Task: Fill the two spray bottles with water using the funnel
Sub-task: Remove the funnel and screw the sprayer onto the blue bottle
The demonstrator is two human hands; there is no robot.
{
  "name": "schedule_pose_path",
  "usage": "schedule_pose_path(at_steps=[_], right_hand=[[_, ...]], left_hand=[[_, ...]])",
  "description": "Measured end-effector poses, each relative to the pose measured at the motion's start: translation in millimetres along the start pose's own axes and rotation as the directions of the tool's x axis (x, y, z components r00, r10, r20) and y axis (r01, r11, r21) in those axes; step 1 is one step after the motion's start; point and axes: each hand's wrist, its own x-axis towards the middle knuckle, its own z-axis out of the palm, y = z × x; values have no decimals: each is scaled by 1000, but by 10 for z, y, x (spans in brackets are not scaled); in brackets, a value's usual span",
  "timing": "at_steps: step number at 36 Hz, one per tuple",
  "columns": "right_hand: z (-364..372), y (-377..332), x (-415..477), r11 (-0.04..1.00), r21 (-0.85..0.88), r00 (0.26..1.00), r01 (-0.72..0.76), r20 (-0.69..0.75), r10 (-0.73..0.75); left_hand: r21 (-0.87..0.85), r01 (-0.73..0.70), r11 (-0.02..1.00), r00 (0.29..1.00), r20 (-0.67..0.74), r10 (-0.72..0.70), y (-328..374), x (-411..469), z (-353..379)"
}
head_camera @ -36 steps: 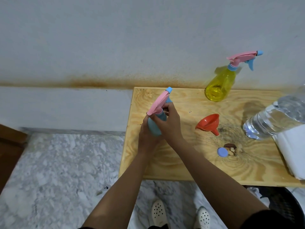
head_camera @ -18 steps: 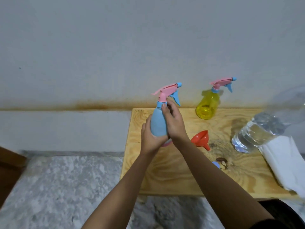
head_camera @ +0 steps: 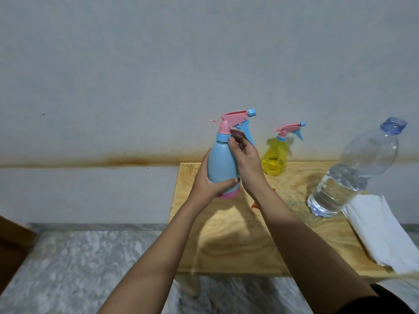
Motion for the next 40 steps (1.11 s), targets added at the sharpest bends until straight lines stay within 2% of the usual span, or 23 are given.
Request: schedule_pose_path(at_steps=[2,6,10,13,17,20,25,27,31,40], right_hand=[[-16,-1,-12,1000,24,1000,3,-25,-3],[-62,-11,-44,994,-89,997,65,-39,-68],[-91,-89,-94,999,-38,1000,8,-9,-9],[-91,-114,-119,1000,-13,1000,-12,-2,12],[-67,-129,-157,1000,11,997,21,-70,-20],[-52,-113,-171,989,-81,981,123,-137,-134],[-45,-149,-141,967,-168,956,194,-189,-224],[-48,-175,-146,968,-182,970,172,-141,-199],[-63,-200,-143,994,-96,998,52,-28,-55],[-57,-265,-151,997,-13,993,76,-88,-77]], left_hand=[[16,-9,1000,998,56,9,28,-30,-21],[57,-26,998,984,175,16,79,-95,-50],[102,-41,994,970,242,15,154,-166,-46],[96,-43,994,969,246,18,160,-207,-43],[107,-48,993,971,239,21,137,-233,-31],[118,-41,992,970,241,12,154,-235,-11],[129,-31,991,973,232,1,216,-248,33],[120,-24,993,976,217,-3,208,-251,39],[111,-46,993,987,157,28,253,-253,28],[95,-61,994,981,188,42,355,-283,21]])
